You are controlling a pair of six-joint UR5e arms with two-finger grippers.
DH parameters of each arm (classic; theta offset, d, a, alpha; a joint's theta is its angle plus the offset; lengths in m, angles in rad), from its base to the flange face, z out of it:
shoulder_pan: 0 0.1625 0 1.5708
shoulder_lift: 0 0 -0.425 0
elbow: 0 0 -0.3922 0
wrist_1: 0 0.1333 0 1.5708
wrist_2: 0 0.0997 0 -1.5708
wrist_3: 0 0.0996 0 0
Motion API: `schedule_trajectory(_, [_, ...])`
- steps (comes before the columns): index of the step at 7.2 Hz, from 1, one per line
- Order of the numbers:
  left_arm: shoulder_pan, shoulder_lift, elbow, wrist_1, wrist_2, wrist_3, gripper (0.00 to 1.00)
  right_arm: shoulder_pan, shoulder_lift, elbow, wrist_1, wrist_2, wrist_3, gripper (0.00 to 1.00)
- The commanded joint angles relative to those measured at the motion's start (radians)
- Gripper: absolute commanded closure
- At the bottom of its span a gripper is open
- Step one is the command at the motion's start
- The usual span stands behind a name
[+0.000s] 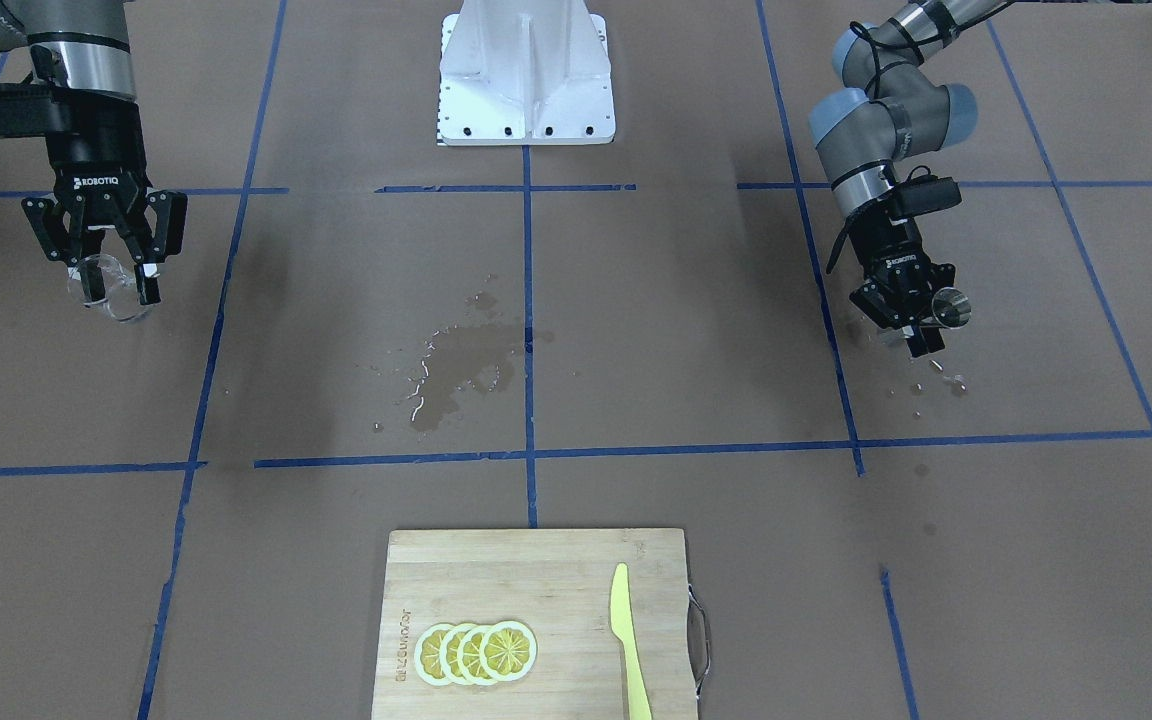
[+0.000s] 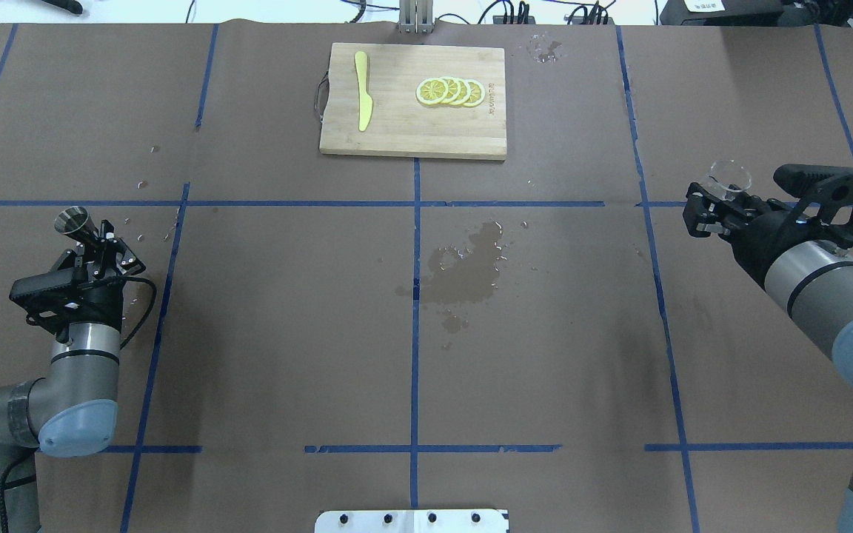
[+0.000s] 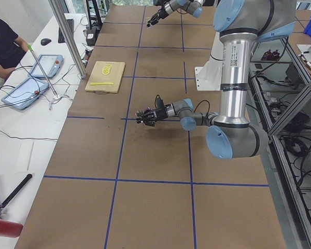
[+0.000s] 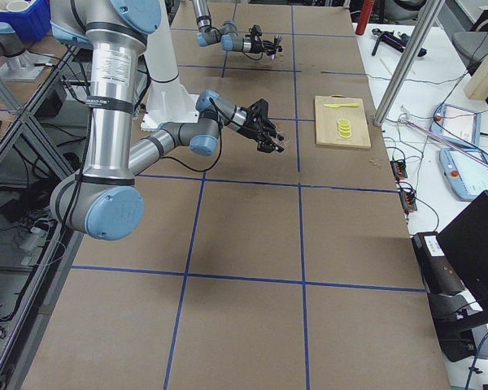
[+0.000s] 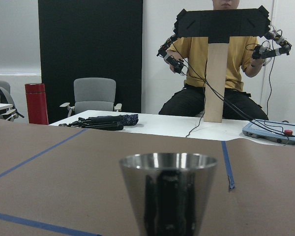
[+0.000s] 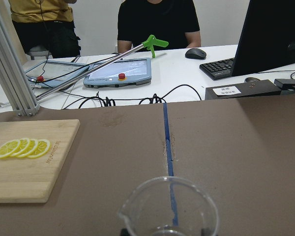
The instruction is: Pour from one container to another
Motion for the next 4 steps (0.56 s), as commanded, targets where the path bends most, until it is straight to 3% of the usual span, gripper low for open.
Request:
schedule_trajectory(1, [0.013, -0.016, 0.025, 0.0, 0.019, -0.004, 1.0, -0.001, 0.0, -0.006, 0.0, -0.002, 0.0, 1.0])
schedule_trajectory(4, [0.015, -0.056, 0.062, 0.002, 0.019, -0.004, 1.0, -0.003, 0.003, -0.01, 0.0, -0.005, 0.0, 1.0])
